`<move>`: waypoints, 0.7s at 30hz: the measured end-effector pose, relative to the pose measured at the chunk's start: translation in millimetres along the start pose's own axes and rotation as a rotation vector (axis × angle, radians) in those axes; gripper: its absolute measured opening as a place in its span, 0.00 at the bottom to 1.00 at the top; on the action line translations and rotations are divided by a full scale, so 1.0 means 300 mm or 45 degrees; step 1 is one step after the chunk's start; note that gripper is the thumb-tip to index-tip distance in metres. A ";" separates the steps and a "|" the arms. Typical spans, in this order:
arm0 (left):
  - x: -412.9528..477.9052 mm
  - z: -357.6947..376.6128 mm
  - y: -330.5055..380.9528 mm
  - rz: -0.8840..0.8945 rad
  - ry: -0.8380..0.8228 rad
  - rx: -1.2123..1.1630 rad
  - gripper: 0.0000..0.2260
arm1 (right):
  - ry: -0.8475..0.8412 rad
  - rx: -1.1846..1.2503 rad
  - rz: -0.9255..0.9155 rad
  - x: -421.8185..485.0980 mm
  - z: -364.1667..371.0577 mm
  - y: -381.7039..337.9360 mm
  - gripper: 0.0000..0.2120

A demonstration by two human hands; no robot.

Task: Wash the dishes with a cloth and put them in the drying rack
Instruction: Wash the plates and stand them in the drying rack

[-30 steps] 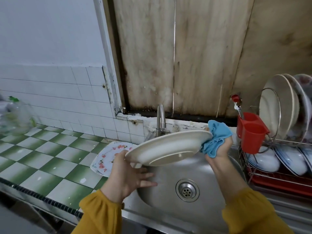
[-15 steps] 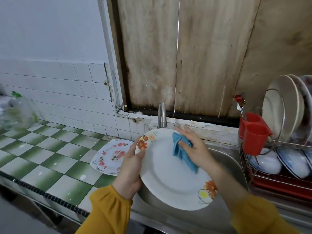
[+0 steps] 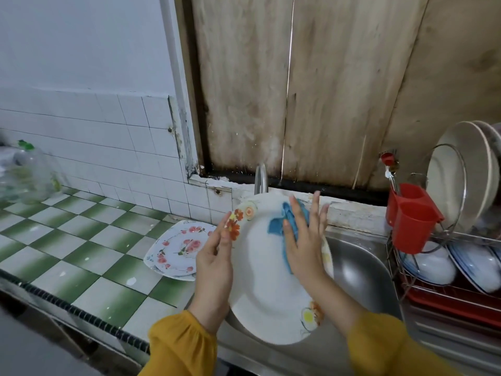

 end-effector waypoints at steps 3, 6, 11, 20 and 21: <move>-0.013 0.029 0.023 0.122 0.000 0.117 0.12 | -0.184 0.254 -0.261 -0.074 0.098 -0.205 0.25; 0.032 -0.050 0.022 0.104 0.108 0.079 0.12 | -0.650 0.138 -0.672 -0.279 0.209 -0.275 0.25; 0.038 -0.111 0.065 0.156 0.127 0.082 0.12 | -0.476 -0.225 -0.511 -0.140 0.130 0.023 0.24; 0.009 -0.034 0.084 0.280 0.046 0.162 0.13 | -0.469 0.120 -0.802 -0.241 0.192 -0.295 0.30; 0.023 -0.067 0.089 0.263 0.092 0.126 0.13 | -0.554 0.005 -0.946 -0.299 0.210 -0.271 0.28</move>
Point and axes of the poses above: each hand's wrist, its own x-axis towards the middle knuckle, its own z-axis out of the palm, y = z × x, the point moved 10 cm from there along x, towards the middle knuckle, and after that the axes turned 6 degrees about x, right-handed, at the moved point
